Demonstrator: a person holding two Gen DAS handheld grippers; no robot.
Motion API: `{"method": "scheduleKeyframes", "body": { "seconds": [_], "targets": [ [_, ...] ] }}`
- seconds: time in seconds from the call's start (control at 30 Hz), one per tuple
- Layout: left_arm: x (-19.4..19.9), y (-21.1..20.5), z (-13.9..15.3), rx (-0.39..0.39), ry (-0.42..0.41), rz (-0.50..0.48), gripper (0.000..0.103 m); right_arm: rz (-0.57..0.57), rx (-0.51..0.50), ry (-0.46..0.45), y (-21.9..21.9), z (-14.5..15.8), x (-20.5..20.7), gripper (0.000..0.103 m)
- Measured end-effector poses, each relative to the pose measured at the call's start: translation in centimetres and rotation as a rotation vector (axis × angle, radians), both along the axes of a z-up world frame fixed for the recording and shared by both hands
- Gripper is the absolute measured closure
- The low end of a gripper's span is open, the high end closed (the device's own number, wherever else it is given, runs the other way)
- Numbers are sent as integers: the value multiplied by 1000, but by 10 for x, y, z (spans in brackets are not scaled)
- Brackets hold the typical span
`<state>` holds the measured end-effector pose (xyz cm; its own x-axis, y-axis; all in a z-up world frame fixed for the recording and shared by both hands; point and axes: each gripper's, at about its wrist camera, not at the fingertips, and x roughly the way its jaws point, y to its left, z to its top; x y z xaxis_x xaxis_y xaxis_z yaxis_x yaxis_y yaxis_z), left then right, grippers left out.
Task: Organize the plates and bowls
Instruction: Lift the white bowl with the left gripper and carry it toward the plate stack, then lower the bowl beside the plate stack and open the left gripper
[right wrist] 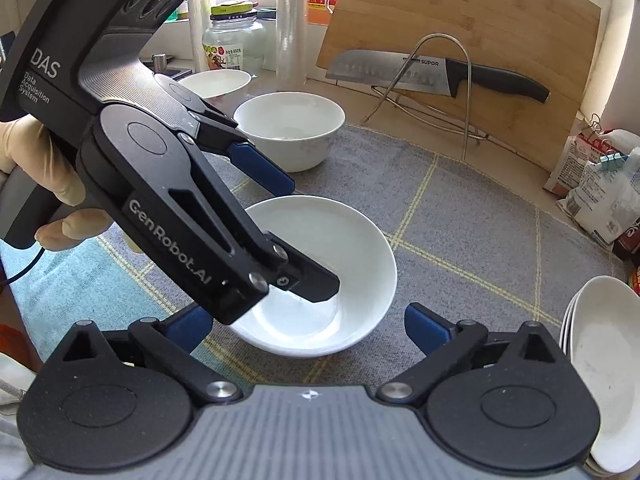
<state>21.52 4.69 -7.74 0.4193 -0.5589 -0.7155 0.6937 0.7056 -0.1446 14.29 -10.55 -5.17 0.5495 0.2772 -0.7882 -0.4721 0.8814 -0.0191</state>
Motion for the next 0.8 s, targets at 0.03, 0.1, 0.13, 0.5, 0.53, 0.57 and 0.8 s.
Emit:
{"method": "scheduleKeyframes", "body": {
  "seconds": [0.03,0.1,0.13,0.5,0.53,0.57,0.8],
  "targets": [
    [-1,2,2,1,-16,9,7,3,-4,-4,1,1,0,0],
    [-4,7,6,-8,-33,23,6,9,-7,-11,1,2,-1,0],
    [-5,9,8,-16,-37,31,6,11,-2,-12,1,3,-1,0],
    [-13,38,20,-39,-124,167,5,24,15,-39,11,13,2,0],
    [-13,42,20,-43,-127,180,4,26,15,-40,13,14,3,0],
    [-13,46,20,-44,-129,192,4,28,16,-41,14,14,3,0],
    [-8,71,11,-44,-134,289,4,24,18,-49,19,17,13,0]
  ]
}}
